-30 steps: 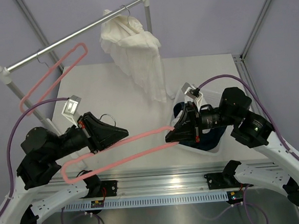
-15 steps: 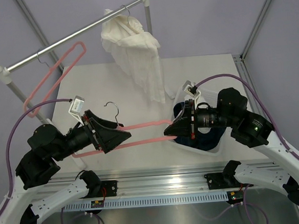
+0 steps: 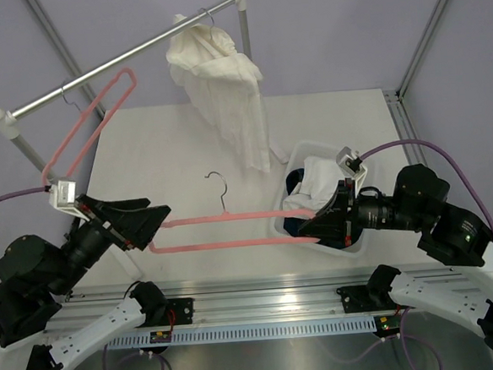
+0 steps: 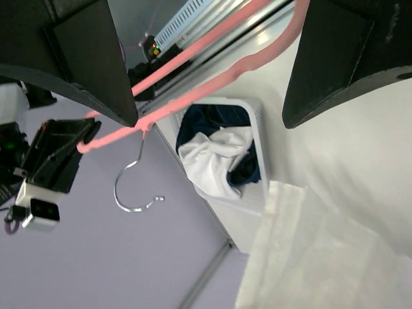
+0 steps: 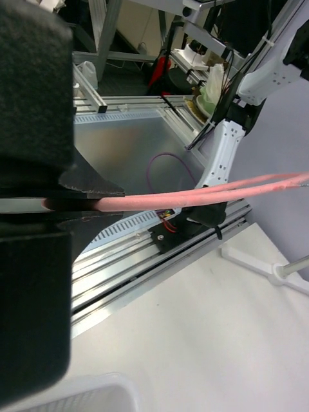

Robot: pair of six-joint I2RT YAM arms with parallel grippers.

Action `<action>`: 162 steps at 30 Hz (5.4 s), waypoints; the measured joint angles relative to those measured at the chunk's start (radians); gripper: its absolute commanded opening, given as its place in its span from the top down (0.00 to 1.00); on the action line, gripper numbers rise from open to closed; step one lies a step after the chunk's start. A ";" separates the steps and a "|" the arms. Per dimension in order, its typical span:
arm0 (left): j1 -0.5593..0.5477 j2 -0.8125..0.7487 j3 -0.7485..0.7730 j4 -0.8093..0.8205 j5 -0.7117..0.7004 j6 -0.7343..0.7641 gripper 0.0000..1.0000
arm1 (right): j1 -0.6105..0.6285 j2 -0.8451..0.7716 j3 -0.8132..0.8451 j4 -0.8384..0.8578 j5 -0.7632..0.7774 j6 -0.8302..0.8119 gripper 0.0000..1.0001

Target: Remove the skirt from the hanger

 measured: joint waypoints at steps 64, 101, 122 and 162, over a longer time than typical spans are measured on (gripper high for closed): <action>0.000 -0.281 -0.329 -0.111 -0.188 -0.183 0.01 | 0.264 1.138 1.237 0.000 0.941 -0.543 1.00; 0.000 -0.264 -0.404 -0.119 0.010 -0.224 0.01 | -0.156 1.014 1.157 -0.100 0.873 -0.530 0.02; 0.000 -0.085 -0.504 0.039 0.111 -0.185 0.01 | -0.281 1.169 1.121 -0.007 0.409 -0.654 0.28; 0.000 -0.088 -0.457 0.008 0.121 -0.148 0.01 | -0.298 1.275 1.194 0.056 0.195 -0.555 1.00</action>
